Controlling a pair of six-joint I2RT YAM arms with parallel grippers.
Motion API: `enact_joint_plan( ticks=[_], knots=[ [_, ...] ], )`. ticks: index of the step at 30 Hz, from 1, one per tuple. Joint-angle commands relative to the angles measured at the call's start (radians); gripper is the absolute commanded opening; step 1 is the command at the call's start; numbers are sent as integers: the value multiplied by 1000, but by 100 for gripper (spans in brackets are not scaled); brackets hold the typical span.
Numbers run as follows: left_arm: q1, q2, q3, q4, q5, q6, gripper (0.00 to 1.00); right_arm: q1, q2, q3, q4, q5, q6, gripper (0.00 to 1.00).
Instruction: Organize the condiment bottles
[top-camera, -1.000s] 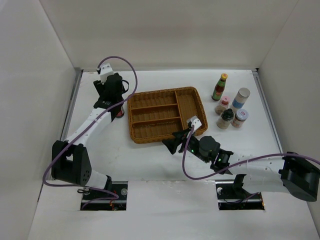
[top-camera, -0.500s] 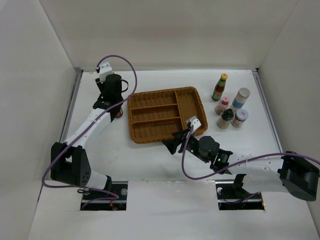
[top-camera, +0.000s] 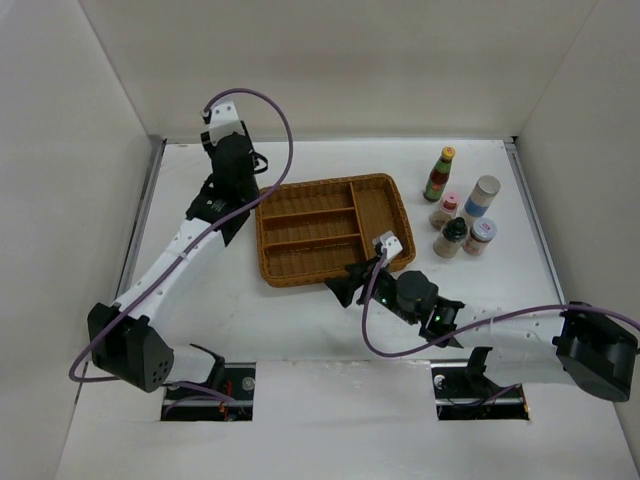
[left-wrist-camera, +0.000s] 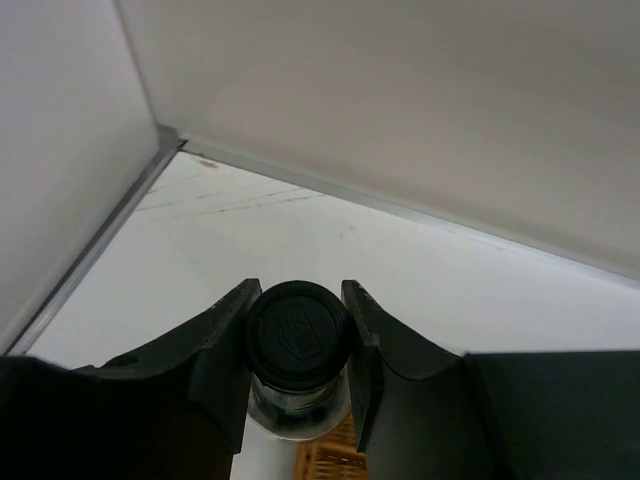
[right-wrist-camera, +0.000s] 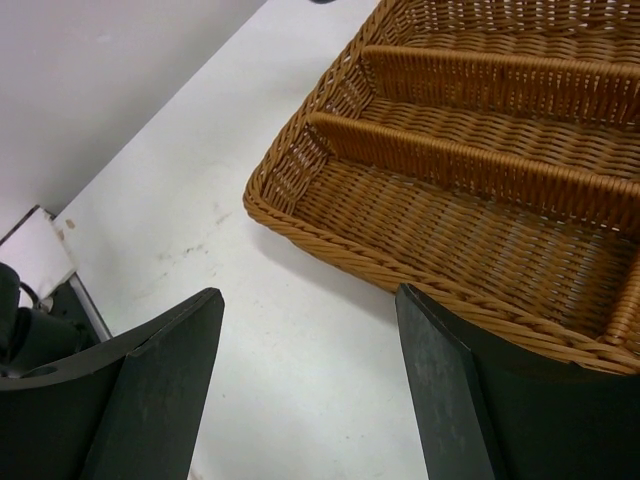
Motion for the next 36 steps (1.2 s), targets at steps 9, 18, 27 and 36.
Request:
enact_joint_plan(
  ticks=[9,18,27,36],
  knots=[
    [-91,137,189,183,32,3,13,-33,-28,-8,69,-16,18,76],
    [-107,203,163,216,40,-17,13,-46,-30,-13,69,-19,23,76],
    [-87,208,104,269,69,-43,13,-46,-7,-8,69,-19,23,76],
    [-41,245,51,292,125,-62,13,-49,-2,-7,69,-25,23,76]
  ],
)
